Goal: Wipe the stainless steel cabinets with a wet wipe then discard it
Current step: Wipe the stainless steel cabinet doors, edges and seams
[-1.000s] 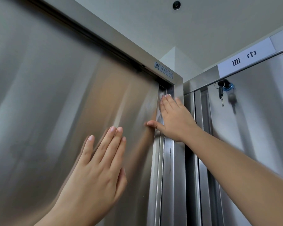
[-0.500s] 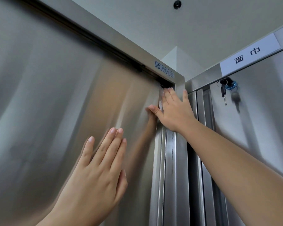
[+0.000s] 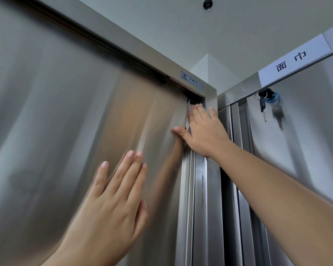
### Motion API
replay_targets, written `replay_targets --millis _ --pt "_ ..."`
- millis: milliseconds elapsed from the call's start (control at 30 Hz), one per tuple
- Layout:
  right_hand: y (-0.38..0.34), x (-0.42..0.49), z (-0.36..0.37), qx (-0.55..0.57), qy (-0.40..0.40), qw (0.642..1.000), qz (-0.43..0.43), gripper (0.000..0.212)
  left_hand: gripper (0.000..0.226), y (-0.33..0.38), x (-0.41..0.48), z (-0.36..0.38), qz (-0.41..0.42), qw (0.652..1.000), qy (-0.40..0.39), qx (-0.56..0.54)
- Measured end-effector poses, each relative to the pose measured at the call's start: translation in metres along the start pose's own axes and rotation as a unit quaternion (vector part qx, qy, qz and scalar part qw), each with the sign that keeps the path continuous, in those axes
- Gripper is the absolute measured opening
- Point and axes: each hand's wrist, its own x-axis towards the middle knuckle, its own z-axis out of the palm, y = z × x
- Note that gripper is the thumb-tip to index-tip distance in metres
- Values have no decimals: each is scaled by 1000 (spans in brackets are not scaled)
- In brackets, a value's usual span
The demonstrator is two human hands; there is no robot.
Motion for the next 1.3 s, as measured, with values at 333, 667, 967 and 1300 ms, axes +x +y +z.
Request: replay_targets --millis 333,667,967,1300 --pt "-19 -50 8 20 -13 1000 -9 109 57 2 -2 -4 62 997 -33 26" --pt "-39 -102 14 49 -28 998 -19 99 56 4 -5 -7 91 994 -55 28" --pt "-59 -141 13 87 -50 995 -27 94 56 6 -12 -7 101 992 -66 26" --pt "-81 -192 19 90 -85 992 -31 96 58 7 -17 -9 113 990 -85 25"
